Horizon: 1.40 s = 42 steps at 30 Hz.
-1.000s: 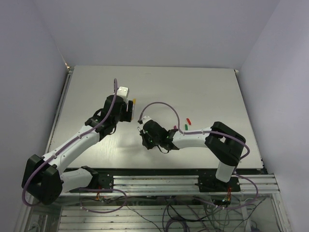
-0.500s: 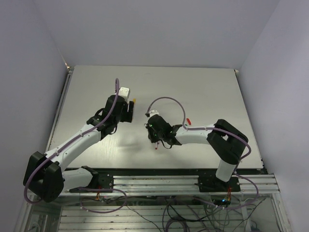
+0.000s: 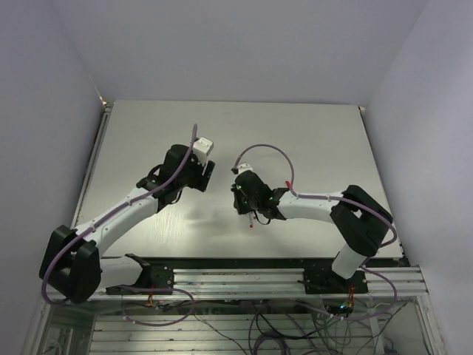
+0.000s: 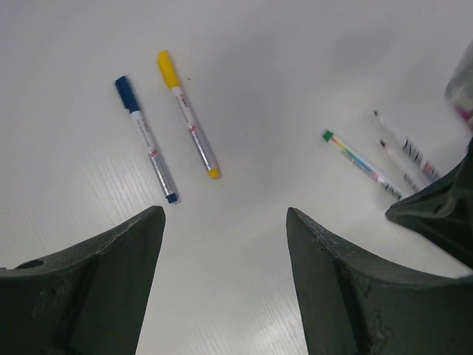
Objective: Insert the pens into the pen caps
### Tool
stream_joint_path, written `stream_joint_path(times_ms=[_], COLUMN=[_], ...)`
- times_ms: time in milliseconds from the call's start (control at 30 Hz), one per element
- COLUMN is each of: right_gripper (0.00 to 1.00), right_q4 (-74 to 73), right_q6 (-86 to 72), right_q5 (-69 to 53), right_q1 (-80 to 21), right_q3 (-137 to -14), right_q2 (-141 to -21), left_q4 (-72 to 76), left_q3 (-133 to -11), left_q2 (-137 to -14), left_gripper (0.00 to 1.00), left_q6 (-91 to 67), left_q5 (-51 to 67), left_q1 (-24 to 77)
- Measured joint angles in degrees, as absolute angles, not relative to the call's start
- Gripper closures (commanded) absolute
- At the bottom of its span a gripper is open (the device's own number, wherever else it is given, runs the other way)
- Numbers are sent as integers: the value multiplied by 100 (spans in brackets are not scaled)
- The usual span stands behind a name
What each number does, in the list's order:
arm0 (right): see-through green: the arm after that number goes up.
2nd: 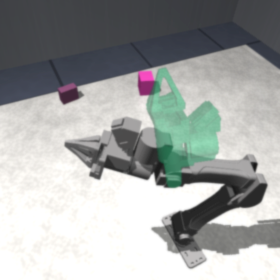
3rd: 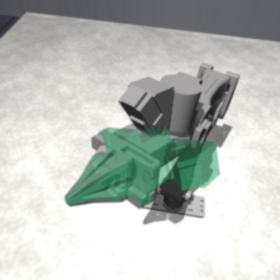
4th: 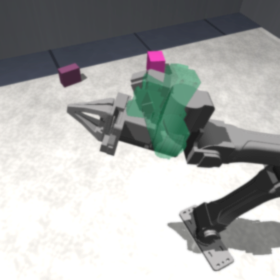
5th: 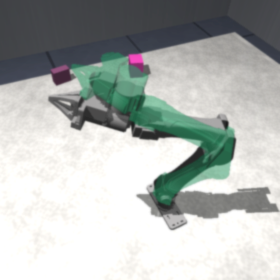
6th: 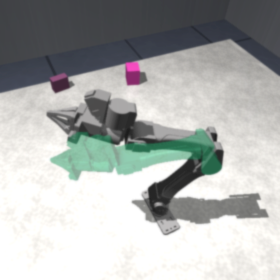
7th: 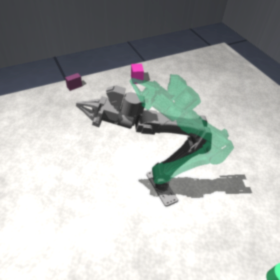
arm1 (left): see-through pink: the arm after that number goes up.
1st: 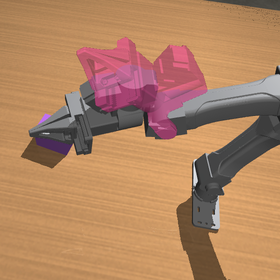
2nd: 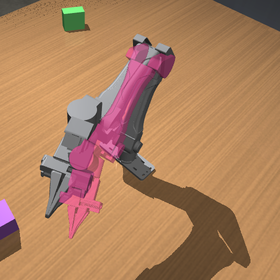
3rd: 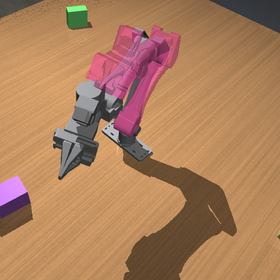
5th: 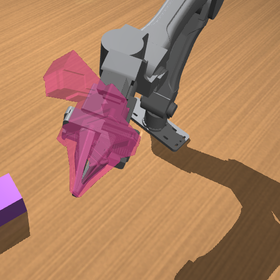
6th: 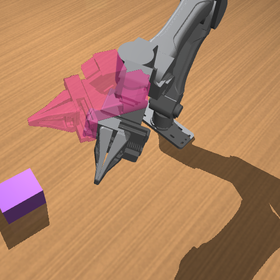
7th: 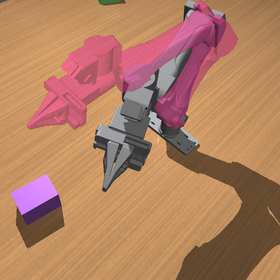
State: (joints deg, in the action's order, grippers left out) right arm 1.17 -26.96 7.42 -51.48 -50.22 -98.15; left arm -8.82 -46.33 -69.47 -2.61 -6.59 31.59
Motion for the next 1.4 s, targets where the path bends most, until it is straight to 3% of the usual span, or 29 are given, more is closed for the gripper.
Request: stream_joint_path(times_ms=[200, 300, 367, 500, 733, 1133, 1400], right_gripper=[95, 74, 60, 51, 46, 47, 48], right_q4=[-86, -314, -593, -1190, -2233, -2801, -2773], right_q6=[-2707, -2816, -2974, -3295, -3970, -4637, -4779], right_q5=[794, 1048, 1330, 1918, 2727, 3157, 3094], right_q1=[-5148, -5148, -5148, -5148, -5148, -5148, -5148], right_q3=[-4980, -4899, -4853, -4779, -4676, -4412, -4324], right_q2=[-8932, -8221, -7743, -6978, -6045, -5332, -5325], left_q4=[-1157, -1369, -1483, -1726, -2025, -4156, -5212], left_q3=[-5089, -5395, -5553, -5931, -6676, -8077, -8729], left_q2=[-7800, -8079, -8145, -8311, -9236, -10739, -11557], left_gripper=[21, 10, 9, 9, 2, 4, 7], left_q6=[1356, 2322, 2930, 3997, 5260, 7577, 8602], left_q5=[226, 587, 836, 1450, 2742, 4390, 4746], left_q1=[3159, 3159, 3159, 3159, 3122, 3122, 3142])
